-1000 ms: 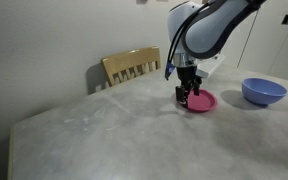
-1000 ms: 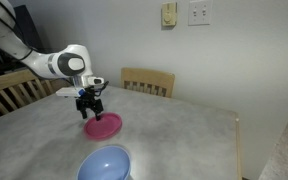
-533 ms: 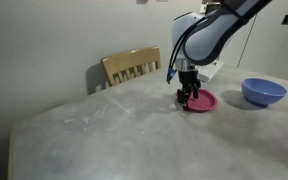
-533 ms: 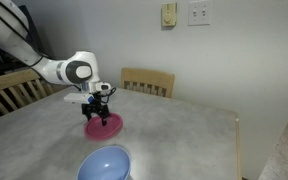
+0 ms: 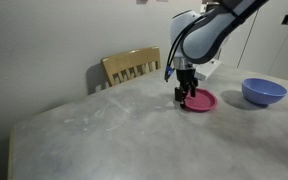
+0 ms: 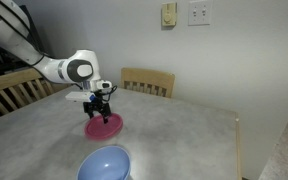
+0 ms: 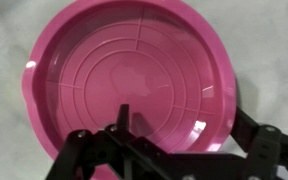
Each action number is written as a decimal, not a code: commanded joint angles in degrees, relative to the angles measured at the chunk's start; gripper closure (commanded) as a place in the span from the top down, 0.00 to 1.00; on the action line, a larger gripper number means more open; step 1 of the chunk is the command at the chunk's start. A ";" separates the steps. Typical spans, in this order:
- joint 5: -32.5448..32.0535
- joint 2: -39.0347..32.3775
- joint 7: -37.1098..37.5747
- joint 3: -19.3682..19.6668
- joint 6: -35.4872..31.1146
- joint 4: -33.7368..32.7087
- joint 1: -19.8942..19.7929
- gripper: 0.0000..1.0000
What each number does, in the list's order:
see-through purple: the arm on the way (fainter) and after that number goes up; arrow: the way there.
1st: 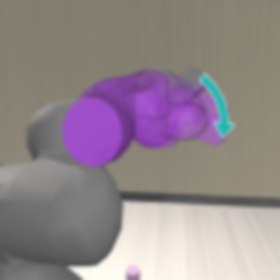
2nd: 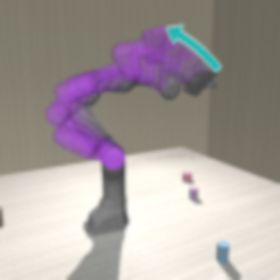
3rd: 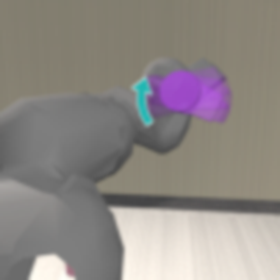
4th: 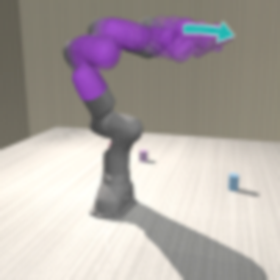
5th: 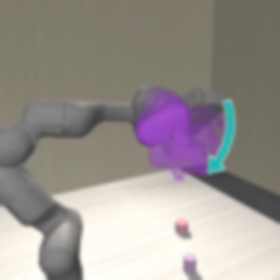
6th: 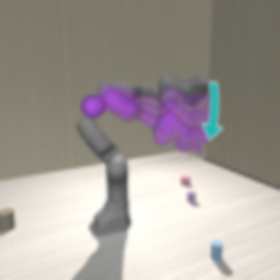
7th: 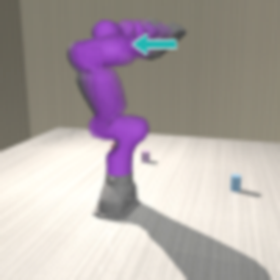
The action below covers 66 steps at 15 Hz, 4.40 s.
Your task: Put the pink plate on the bowl
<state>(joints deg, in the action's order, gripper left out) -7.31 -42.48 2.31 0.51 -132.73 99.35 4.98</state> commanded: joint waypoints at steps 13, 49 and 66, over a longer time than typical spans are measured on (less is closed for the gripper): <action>7.66 -2.24 -1.84 -1.76 0.13 -3.72 -2.71 0.03; -25.75 37.29 37.01 12.17 -11.90 42.63 -8.85 0.03; -16.15 37.29 9.47 9.20 -1.19 34.75 -10.80 0.03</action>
<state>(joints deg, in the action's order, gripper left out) -23.84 -4.47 14.09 11.06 -136.94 136.31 -6.14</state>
